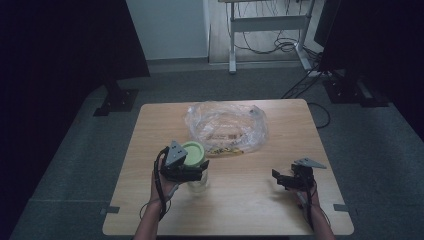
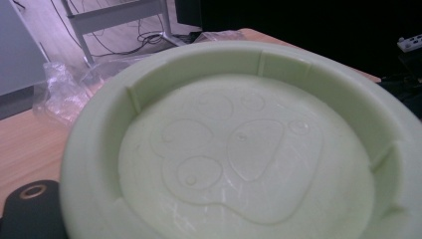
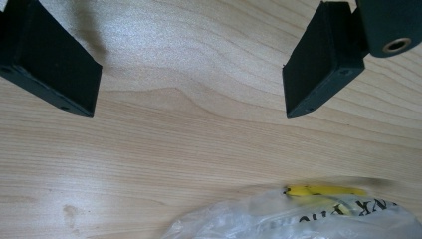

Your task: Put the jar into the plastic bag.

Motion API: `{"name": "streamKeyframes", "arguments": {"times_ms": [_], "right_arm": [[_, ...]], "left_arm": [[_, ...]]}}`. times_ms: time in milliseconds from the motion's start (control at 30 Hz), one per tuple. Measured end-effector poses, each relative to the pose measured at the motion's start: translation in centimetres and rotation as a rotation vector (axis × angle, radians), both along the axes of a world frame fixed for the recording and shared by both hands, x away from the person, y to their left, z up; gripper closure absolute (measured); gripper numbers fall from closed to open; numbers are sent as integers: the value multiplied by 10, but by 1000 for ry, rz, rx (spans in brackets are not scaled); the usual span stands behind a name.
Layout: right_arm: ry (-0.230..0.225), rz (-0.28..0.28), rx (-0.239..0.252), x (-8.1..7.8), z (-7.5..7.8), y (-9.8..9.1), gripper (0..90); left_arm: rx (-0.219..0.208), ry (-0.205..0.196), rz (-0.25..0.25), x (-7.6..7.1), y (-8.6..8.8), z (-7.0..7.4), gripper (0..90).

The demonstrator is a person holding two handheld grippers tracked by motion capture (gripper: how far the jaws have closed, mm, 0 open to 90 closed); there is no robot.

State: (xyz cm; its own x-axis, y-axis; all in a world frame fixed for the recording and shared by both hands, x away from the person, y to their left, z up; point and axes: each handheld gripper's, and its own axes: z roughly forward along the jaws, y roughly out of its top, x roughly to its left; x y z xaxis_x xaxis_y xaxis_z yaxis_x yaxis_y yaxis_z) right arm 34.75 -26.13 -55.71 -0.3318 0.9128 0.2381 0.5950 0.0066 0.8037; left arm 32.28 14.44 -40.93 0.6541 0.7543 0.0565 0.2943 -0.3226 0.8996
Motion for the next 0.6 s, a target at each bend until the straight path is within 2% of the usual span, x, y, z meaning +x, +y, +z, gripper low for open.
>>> {"name": "streamKeyframes", "arguments": {"times_ms": [500,600], "right_arm": [[-5,16,24,2,0,-2,88],[-24,-7,25,3,1,-3,98]], "left_arm": [[3,-8,13,11,-19,3,109],[1,-19,11,13,-23,3,108]]}}
